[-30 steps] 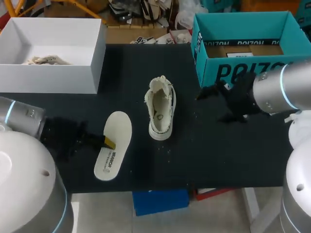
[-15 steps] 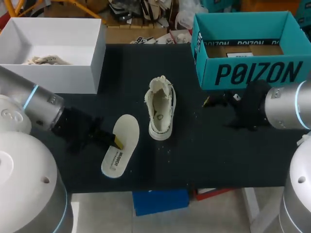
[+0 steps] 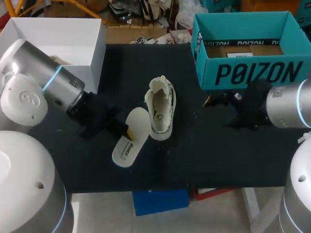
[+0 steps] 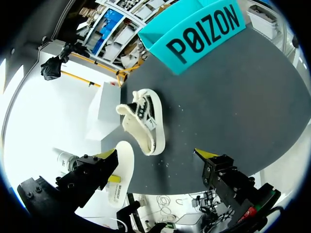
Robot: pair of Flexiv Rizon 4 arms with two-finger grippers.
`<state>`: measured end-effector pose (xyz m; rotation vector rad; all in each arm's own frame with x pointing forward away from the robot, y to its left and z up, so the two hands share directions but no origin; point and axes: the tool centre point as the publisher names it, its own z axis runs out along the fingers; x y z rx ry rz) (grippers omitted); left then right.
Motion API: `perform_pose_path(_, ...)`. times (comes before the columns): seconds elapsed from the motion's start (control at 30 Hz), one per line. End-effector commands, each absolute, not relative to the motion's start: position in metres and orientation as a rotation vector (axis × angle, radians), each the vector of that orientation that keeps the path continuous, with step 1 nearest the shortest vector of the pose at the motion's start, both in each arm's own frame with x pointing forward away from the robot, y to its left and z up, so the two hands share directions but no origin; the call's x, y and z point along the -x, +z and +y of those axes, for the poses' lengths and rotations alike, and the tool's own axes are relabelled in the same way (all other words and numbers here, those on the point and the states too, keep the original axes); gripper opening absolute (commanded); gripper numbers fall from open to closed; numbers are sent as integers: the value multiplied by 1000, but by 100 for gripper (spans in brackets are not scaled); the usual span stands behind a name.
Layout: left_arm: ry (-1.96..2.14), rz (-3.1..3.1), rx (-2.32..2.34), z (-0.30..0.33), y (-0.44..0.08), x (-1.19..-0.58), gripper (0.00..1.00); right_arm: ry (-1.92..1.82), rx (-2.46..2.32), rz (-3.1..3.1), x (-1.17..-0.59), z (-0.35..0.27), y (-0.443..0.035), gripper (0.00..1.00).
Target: Take the shoe out of the shoebox, open the shoe tongue, remove and reinsert the insole, then place the shoe into the shoebox
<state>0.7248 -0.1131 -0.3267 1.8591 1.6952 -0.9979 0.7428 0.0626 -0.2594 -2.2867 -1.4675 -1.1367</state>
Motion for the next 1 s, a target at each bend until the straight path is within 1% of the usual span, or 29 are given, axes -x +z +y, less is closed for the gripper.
perform_pose_path(0.03,-1027,1701,-1918,-130,-339,-747,0,-1134,2279,-1468,-742,60,-258,100)
perform_pose_path(0.5,-1078,1692,-1932,-157,-347,-773,0,-1134,2279,-1468,-742,60,-258,100)
perform_pose_path(1.0,-1135,1723,-1848,-168,-356,-795,0,-1134,2279,-1468,-742,60,-258,100)
